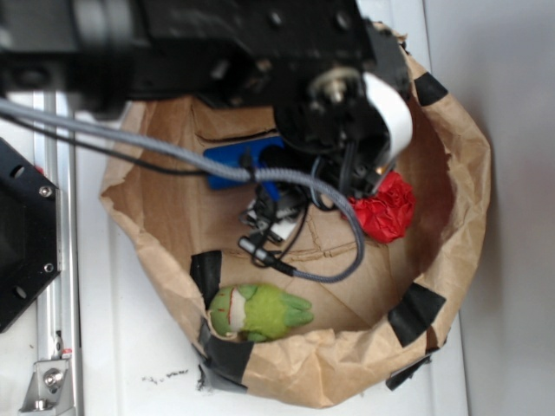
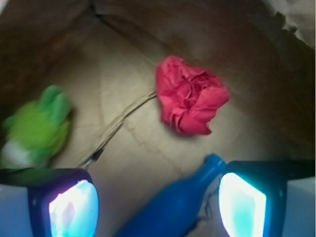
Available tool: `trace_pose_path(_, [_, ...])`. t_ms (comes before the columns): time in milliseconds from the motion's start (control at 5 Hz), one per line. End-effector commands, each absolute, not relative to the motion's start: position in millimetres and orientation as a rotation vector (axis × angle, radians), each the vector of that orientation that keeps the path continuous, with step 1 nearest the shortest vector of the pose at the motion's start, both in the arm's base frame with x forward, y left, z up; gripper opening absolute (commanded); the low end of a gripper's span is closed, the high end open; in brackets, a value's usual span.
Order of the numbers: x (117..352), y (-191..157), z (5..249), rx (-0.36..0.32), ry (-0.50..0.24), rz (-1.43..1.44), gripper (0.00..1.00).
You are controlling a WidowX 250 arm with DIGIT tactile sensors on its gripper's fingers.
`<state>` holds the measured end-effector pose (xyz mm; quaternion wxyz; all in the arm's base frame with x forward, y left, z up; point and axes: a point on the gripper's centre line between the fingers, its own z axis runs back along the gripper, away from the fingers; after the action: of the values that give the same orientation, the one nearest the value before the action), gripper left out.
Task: Grab the blue bottle.
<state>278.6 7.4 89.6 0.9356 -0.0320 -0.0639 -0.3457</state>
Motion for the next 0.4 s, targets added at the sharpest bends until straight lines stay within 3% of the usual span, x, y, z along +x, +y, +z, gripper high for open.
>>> trace_pose_path(0, [280.3,6.9,68.7,-0.080,-0.177,-0.696,1.00])
trace_pose_path(200, [265.2,14.5,62.9,-0.104,-0.199,-0.681,1.00])
